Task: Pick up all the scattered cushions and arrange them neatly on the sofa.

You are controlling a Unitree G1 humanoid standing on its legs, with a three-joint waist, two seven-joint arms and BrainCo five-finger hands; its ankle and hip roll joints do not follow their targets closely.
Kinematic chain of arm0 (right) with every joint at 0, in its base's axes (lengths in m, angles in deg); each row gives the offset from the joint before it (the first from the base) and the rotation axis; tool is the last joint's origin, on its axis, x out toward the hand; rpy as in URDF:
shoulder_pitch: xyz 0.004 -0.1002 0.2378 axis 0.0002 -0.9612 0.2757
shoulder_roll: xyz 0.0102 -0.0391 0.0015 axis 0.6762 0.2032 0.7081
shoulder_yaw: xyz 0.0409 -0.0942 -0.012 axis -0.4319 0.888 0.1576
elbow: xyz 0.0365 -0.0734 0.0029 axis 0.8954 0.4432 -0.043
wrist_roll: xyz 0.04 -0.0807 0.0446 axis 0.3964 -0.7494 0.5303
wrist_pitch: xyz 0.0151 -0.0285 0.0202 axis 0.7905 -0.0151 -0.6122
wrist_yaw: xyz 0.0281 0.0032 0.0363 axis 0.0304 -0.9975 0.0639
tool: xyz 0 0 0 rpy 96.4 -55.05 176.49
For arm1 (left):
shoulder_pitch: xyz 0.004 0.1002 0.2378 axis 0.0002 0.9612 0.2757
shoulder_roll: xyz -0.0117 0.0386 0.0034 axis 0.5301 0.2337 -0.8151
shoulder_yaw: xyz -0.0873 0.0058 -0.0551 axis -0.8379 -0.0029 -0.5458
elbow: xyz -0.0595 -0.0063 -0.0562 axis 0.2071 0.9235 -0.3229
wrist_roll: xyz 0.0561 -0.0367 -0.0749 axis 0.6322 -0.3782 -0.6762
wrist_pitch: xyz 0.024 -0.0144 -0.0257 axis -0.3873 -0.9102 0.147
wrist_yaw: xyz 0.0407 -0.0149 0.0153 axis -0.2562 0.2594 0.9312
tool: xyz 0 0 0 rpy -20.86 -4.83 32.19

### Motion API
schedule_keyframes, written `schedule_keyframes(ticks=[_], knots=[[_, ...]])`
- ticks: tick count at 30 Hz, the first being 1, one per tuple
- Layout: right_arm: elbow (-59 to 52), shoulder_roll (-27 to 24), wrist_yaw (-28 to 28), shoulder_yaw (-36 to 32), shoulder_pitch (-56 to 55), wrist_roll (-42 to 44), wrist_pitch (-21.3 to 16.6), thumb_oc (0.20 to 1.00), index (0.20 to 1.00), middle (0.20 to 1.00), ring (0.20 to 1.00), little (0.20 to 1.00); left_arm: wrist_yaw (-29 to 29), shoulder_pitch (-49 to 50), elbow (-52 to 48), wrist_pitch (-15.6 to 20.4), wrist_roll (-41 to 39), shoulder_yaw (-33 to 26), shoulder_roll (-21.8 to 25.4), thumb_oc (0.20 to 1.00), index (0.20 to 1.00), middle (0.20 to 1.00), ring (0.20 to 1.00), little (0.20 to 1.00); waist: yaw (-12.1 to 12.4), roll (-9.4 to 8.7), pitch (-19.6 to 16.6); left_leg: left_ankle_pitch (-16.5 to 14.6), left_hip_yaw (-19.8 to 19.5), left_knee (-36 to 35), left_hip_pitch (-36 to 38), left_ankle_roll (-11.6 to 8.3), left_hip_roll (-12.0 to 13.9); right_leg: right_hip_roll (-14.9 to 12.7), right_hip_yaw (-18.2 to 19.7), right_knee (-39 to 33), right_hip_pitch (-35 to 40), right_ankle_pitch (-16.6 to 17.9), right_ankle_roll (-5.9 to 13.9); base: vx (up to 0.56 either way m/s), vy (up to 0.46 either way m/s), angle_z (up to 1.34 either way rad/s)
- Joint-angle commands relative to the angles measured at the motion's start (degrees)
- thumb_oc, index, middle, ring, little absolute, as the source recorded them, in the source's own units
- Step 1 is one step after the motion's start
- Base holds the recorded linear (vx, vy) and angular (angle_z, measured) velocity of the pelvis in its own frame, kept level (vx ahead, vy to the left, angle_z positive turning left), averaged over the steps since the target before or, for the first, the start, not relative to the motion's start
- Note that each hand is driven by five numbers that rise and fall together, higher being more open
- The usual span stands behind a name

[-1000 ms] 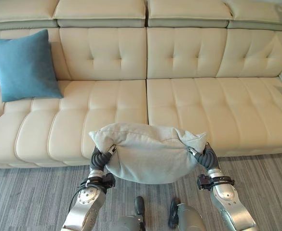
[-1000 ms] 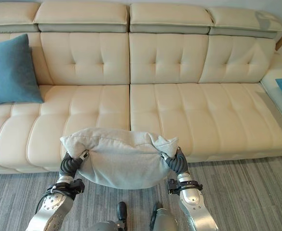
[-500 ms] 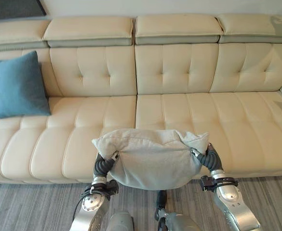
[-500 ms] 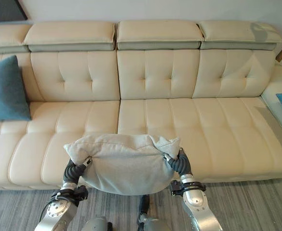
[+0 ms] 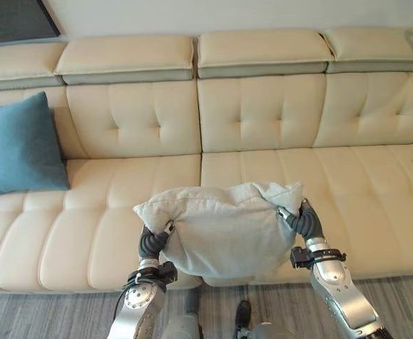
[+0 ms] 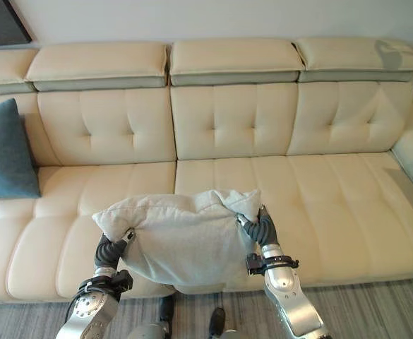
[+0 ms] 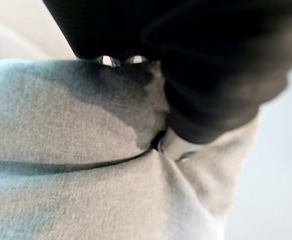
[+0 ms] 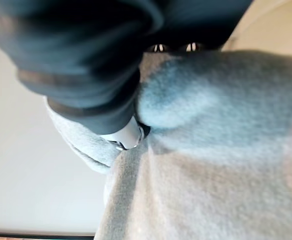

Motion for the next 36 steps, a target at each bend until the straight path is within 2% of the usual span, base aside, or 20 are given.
schedule_keyframes(ticks=[1,3,5,10,17,18,19,21,22,23,24,25,26,31,36], knots=[[-0.7,2.9,3.9,2.7,13.8,-1.4,-3.0,0.2,0.2,0.2,0.2,0.2,2.0,-10.9,-1.7,4.9,0.0,1.7,2.5,0.2,0.2,0.2,0.2,0.2,0.6,-2.8,-4.6,-4.5,0.2,-0.4,1.7,-2.43,0.0,-2.9,1.6,0.6,4.7,-9.0,4.08,0.15,0.178,0.2],[0.5,2.9,4.6,2.7,16.6,-1.8,-2.1,0.2,0.2,0.2,0.2,0.2,2.8,-13.8,-0.6,4.5,0.4,2.0,3.0,0.2,0.2,0.2,0.2,0.2,0.7,-3.06,-4.5,-4.7,0.3,-0.4,1.4,-2.05,-0.3,-3.1,1.9,0.7,4.2,-9.0,4.29,0.09,0.144,0.1],[3.9,3.3,6.7,3.8,23.6,-1.2,-0.5,0.2,0.2,0.2,0.2,0.2,5.3,-21.2,2.2,4.2,1.0,1.8,4.3,0.2,0.2,0.2,0.2,0.2,1.0,-3.64,-3.4,-5.4,0.6,-0.4,-0.4,-0.78,-1.0,-4.0,3.1,0.8,1.7,-8.5,5.02,0.05,0.185,-0.06],[11.5,2.8,10.3,5.8,35.4,-0.6,1.3,0.2,0.2,0.2,0.2,0.2,9.8,-35.1,9.7,4.3,1.9,3.2,6.2,0.2,0.2,0.2,0.2,0.2,1.6,-4.39,-0.2,-5.0,0.7,0.5,-6.4,-0.21,-1.5,-4.9,4.3,1.5,-4.8,-7.4,5.53,-0.04,0.111,-0.13],[27.0,2.2,16.0,7.6,53.4,0.1,2.4,0.2,0.2,0.2,0.2,0.2,13.7,-58.0,27.7,4.2,3.4,7.7,9.2,0.2,0.2,0.2,0.2,0.2,1.4,-4.55,4.6,-4.9,0.2,6.5,-18.4,-0.05,-1.8,-5.5,5.3,6.2,-16.5,-5.8,5.55,-0.05,0.068,-0.05],[32.1,2.6,17.2,8.4,56.7,-0.1,2.7,0.2,0.2,0.2,0.2,0.2,14.5,-62.0,33.0,3.3,4.1,9.0,9.5,0.2,0.2,0.2,0.2,0.2,1.2,-4.55,5.3,-4.7,0.1,6.6,-20.0,-0.08,-1.7,-5.6,5.4,6.6,-18.2,-5.3,5.71,0.0,0.047,-0.02],[32.4,2.6,17.2,8.4,57.1,-0.1,2.6,0.2,0.2,0.2,0.2,0.2,14.4,-62.4,33.3,3.5,4.0,9.1,9.5,0.2,0.2,0.2,0.2,0.2,1.2,-4.55,5.4,-4.7,0.2,6.7,-20.2,-0.07,-1.7,-5.6,5.4,6.6,-18.4,-5.3,5.71,0.01,0.049,-0.04],[38.5,2.4,17.8,9.6,61.2,0.3,2.5,0.2,0.2,0.2,0.2,0.2,14.8,-67.2,40.4,2.8,4.0,10.9,10.1,0.2,0.2,0.2,0.2,0.2,1.0,-4.56,5.9,-4.1,0.2,6.6,-22.0,-0.16,-1.7,-5.5,5.5,6.5,-20.0,-4.7,6.01,0.01,0.04,-0.03],[41.1,1.5,17.8,10.6,62.9,-0.8,3.3,0.2,0.2,0.2,0.2,0.2,14.7,-69.4,43.0,2.0,4.8,11.7,11.1,0.373,0.373,0.373,0.373,0.373,0.9,-4.55,6.0,-3.9,0.3,6.3,-22.4,-0.21,-1.7,-5.5,5.6,6.3,-20.5,-4.4,6.18,0.02,0.047,-0.01],[43.6,1.1,17.7,11.3,64.6,-1.0,3.4,0.2,0.2,0.2,0.2,0.2,14.3,-71.9,45.8,1.9,4.5,12.3,12.0,1.0,1.0,1.0,1.0,1.0,0.8,-4.64,6.3,-3.6,0.4,6.1,-23.0,-0.23,-1.7,-5.5,5.6,6.0,-21.0,-4.1,6.36,0.02,0.042,0.0],[46.0,0.9,17.5,11.7,65.7,-0.4,3.5,0.2,0.2,0.2,0.2,0.2,14.1,-73.5,47.7,1.9,3.9,12.8,12.3,1.0,1.0,1.0,1.0,1.0,0.8,-4.63,6.3,-3.5,0.5,6.0,-23.3,-0.26,-1.8,-5.5,5.7,5.8,-21.1,-3.9,6.53,0.0,0.0,0.0],[49.5,-0.4,16.8,13.0,68.0,-0.2,3.9,0.689,0.689,0.689,0.689,0.689,13.3,-76.2,51.6,1.8,3.1,13.7,13.2,1.0,1.0,1.0,1.0,1.0,0.7,-4.81,6.4,-3.4,0.5,5.9,-23.5,-0.27,-1.7,-5.6,5.7,5.4,-21.2,-3.6,6.65,0.0,0.0,0.0],[52.3,-1.4,16.2,14.6,69.7,-0.6,4.4,1.0,1.0,1.0,1.0,1.0,12.6,-78.8,54.6,1.2,3.3,14.9,14.8,1.0,1.0,1.0,1.0,1.0,0.6,-4.88,6.4,-3.3,0.5,5.7,-23.6,-0.32,-1.7,-5.5,5.8,5.1,-21.3,-3.4,6.78,0.0,0.0,0.0],[65.2,-5.4,12.6,18.6,77.9,6.0,4.0,1.0,1.0,1.0,1.0,1.0,7.6,-87.6,65.1,2.4,-4.5,17.7,19.9,1.0,1.0,1.0,1.0,1.0,0.6,-5.17,5.8,-3.1,0.7,4.4,-22.5,-0.23,-1.9,-5.5,6.3,3.1,-20.6,-2.3,7.48,0.02,0.028,0.0],[64.6,-7.3,13.1,16.0,79.3,13.2,2.9,1.0,1.0,1.0,1.0,1.0,6.3,-87.5,65.5,5.6,-19.6,12.4,21.1,1.0,1.0,1.0,1.0,1.0,0.6,-5.4,4.5,-3.4,1.7,2.4,-19.1,-0.2,-1.9,-5.3,7.4,0.8,-18.6,-0.8,8.25,0.02,0.036,-0.07]])
